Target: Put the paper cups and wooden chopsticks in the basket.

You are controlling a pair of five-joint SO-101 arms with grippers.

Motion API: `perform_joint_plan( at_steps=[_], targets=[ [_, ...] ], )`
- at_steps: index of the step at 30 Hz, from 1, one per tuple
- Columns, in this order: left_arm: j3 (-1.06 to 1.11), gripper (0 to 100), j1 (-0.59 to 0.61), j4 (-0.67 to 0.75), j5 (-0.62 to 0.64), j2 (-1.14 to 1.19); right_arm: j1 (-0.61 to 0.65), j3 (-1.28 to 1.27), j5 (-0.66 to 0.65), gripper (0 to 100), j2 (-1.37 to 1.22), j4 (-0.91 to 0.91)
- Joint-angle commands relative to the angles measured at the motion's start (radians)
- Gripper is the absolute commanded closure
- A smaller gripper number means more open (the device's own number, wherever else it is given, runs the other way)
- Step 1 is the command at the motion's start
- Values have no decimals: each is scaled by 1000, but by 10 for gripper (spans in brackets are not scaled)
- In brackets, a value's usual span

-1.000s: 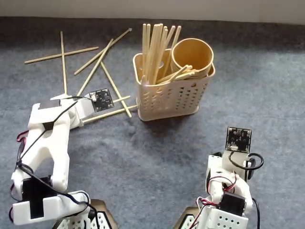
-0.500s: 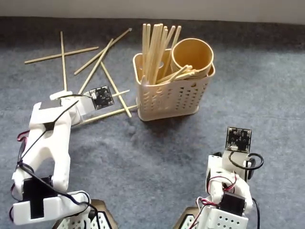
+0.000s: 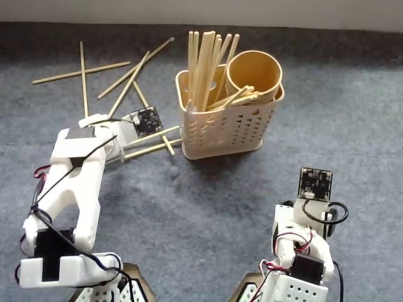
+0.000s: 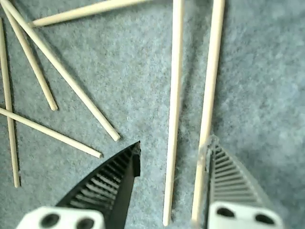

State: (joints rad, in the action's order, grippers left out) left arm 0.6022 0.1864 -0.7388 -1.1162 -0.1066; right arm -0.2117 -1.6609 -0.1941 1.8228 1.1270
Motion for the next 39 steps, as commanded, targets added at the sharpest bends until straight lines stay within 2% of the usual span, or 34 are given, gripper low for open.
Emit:
perform_joint_plan(
  at_steps=[1, 4, 7, 10, 13, 19, 24, 26, 32, 34, 37, 38, 39],
  targets=[
    [-188, 721, -36, -28, 203, 122, 8, -108, -12, 652, 8, -19],
    [-412, 753, 7, -212, 348, 295, 7, -108, -12, 652, 8, -19],
    [-631, 772, 30, -483, 450, 424, 8, -108, -12, 652, 8, -19],
    [-814, 756, 28, -732, 451, 478, 8, -108, -46, 652, 8, -19],
    [-914, 725, 13, -859, 368, 509, 8, -108, -48, 652, 8, -19],
    [-924, 723, -24, -835, 201, 552, 8, -108, -51, 652, 8, -19],
    [-926, 719, -33, -684, 152, 634, 8, -108, -51, 652, 8, -19],
    [-923, 721, -45, -667, 107, 676, 8, -108, -51, 652, 8, -19],
    [-921, 727, -51, -601, 103, 743, 8, -108, -51, 652, 8, -19],
    [-920, 784, -53, -603, 100, 746, 8, -108, -52, 652, 8, -19],
    [-929, 976, -53, -603, 98, 739, 8, -108, -52, 652, 8, -19],
    [-937, 1000, -51, -603, 101, 734, 8, -108, -52, 652, 8, -19],
    [-954, 981, -45, -609, 100, 723, 8, -108, -52, 652, 8, -19]
  ],
)
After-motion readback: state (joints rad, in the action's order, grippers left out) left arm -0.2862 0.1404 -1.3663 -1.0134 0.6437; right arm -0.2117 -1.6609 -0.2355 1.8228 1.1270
